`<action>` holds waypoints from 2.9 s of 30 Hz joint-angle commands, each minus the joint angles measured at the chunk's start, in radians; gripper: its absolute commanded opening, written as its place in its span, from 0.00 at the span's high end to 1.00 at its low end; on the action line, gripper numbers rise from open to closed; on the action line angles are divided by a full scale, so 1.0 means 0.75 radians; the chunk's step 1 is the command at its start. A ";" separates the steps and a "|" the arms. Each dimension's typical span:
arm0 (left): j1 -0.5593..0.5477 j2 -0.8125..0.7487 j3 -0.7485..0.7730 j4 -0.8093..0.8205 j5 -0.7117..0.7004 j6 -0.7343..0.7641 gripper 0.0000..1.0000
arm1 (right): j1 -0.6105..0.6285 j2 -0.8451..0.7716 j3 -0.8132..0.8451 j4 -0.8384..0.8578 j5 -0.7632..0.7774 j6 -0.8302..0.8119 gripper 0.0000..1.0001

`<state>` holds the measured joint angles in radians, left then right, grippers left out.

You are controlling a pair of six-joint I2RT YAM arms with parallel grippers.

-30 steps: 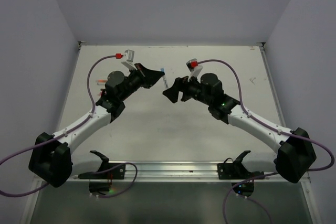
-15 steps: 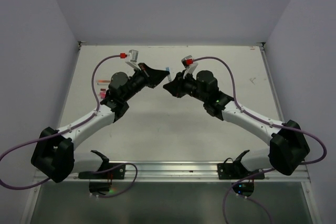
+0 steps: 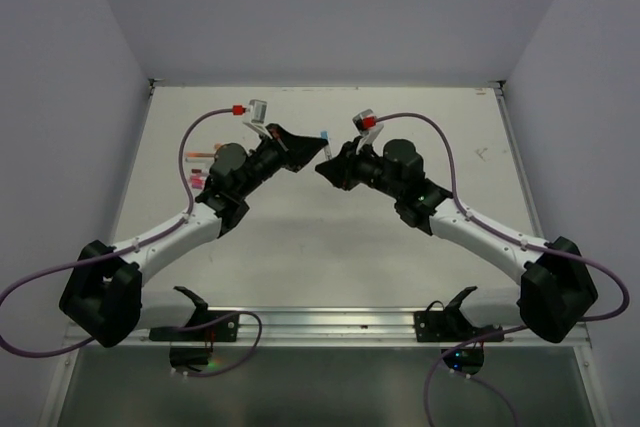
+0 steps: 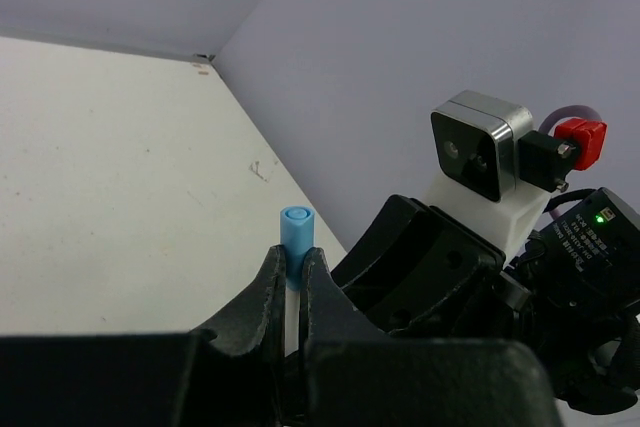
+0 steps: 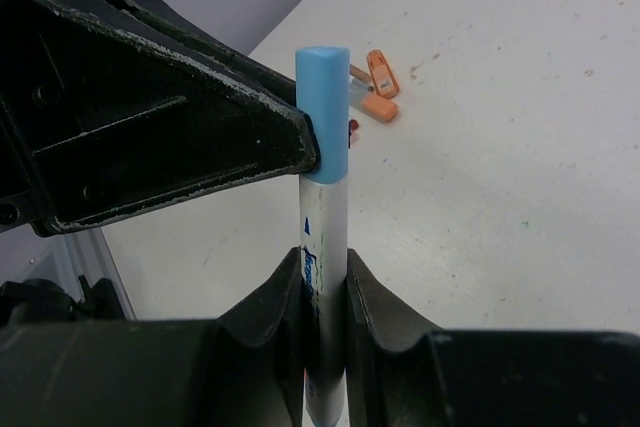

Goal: Open the pen caps

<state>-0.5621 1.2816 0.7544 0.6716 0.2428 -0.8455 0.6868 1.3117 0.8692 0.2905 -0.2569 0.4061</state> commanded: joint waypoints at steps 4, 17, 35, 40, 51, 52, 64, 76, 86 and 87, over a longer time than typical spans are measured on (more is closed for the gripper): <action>0.021 -0.003 0.045 0.297 -0.285 0.054 1.00 | 0.033 -0.064 -0.120 -0.101 -0.187 0.015 1.00; 0.017 0.036 0.052 0.483 -0.498 0.019 1.00 | 0.101 -0.123 -0.367 0.042 -0.110 0.172 1.00; 0.011 -0.111 0.072 -0.113 -0.344 0.205 1.00 | 0.093 -0.295 -0.319 -0.276 0.272 0.099 1.00; 0.011 -0.032 0.201 -0.542 -0.330 0.317 1.00 | -0.003 -0.193 -0.147 -0.481 0.471 0.084 1.00; 0.009 0.557 0.601 -0.963 -0.111 0.373 1.00 | -0.227 0.274 0.221 -0.635 0.447 0.052 1.00; 0.007 0.596 0.622 -0.975 -0.081 0.358 1.00 | -0.231 0.304 0.248 -0.627 0.443 0.046 1.00; -0.013 0.981 0.784 -0.928 0.018 0.277 1.00 | -0.241 0.734 0.414 -0.531 0.290 -0.018 0.99; -0.013 1.114 0.833 -0.918 -0.029 0.203 1.00 | -0.241 0.830 0.443 -0.524 0.226 -0.008 0.77; -0.011 1.069 0.800 -0.928 -0.086 0.152 0.85 | -0.241 0.783 0.398 -0.512 0.220 0.019 0.67; -0.007 1.046 0.796 -0.936 -0.097 0.148 0.83 | -0.241 0.771 0.398 -0.514 0.224 0.021 0.67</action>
<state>-0.5697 2.1059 1.3525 -0.0326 0.2054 -0.7132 0.5095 1.9285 1.1774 -0.1120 -0.0826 0.4118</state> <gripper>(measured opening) 0.153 0.325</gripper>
